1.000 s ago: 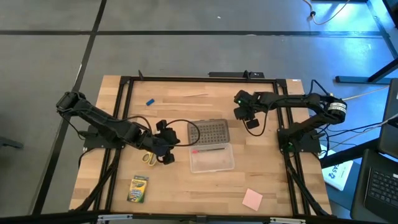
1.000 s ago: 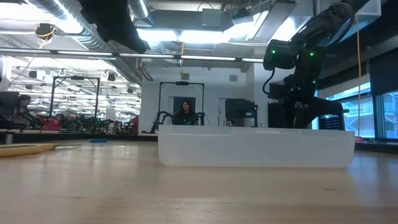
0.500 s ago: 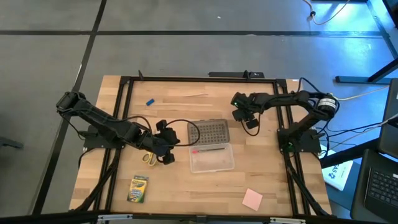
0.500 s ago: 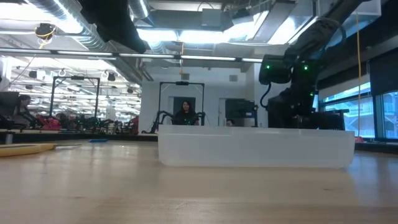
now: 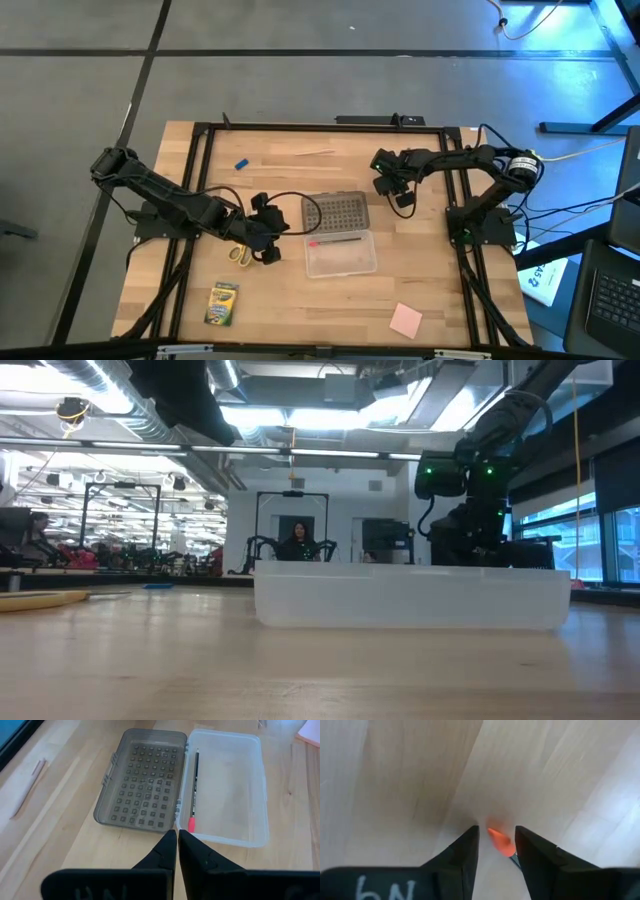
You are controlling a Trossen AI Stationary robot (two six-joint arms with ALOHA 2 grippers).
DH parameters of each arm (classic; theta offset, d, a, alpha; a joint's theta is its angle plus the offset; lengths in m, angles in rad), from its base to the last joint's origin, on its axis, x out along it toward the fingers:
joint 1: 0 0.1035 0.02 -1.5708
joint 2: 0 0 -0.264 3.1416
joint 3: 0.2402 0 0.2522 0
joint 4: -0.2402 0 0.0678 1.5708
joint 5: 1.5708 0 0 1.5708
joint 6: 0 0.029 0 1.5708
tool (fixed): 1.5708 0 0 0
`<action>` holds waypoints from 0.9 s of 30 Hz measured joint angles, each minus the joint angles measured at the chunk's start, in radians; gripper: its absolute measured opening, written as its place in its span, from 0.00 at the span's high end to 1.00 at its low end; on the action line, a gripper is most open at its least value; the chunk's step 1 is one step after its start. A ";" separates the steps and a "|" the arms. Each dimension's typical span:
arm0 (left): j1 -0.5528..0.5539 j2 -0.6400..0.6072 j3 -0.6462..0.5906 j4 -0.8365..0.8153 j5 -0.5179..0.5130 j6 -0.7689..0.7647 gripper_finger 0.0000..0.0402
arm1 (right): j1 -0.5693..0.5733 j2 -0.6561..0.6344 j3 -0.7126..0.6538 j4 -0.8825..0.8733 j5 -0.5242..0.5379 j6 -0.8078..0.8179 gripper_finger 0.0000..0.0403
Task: Pack school essentials
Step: Put the black and orange pencil into the transparent supply box
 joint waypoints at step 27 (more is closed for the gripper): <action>0.000 0.000 0.000 0.000 0.001 0.000 0.97 | -0.052 0.003 0.006 -0.017 -0.101 0.081 0.94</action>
